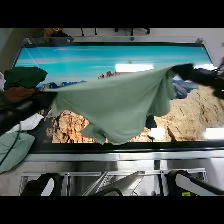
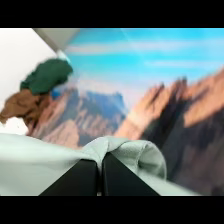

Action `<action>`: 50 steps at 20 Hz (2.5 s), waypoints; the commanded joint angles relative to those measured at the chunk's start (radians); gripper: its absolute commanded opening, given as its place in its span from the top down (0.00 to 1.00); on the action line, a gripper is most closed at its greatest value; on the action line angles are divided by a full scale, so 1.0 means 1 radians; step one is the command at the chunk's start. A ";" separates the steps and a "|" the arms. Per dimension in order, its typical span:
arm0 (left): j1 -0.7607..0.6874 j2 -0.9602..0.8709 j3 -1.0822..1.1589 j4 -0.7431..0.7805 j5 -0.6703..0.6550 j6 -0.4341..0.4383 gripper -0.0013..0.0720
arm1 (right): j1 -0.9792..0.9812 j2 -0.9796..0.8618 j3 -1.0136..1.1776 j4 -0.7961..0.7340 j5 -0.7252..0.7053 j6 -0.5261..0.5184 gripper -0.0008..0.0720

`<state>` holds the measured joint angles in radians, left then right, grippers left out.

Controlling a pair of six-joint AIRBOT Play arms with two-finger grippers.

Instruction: Fold the shirts.

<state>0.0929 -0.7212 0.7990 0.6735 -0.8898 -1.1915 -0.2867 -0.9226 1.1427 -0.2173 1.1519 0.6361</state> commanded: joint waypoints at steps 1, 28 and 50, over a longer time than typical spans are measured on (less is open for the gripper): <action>-0.109 -0.177 -0.169 -0.014 0.223 0.087 0.96 | 0.127 -0.259 -0.112 0.016 -0.209 -0.076 0.87; -0.030 -0.705 0.195 -0.010 -0.001 0.190 0.96 | 0.546 -0.163 -0.557 -0.132 -0.422 0.300 0.42; 0.143 0.083 1.028 0.109 -0.190 0.173 0.96 | 0.107 0.373 0.600 -0.209 -0.185 0.112 0.96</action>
<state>0.2325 -0.6792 1.7428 0.7044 -1.0744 -0.9977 -0.1707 -0.5636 1.6978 -0.3626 0.9596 0.7464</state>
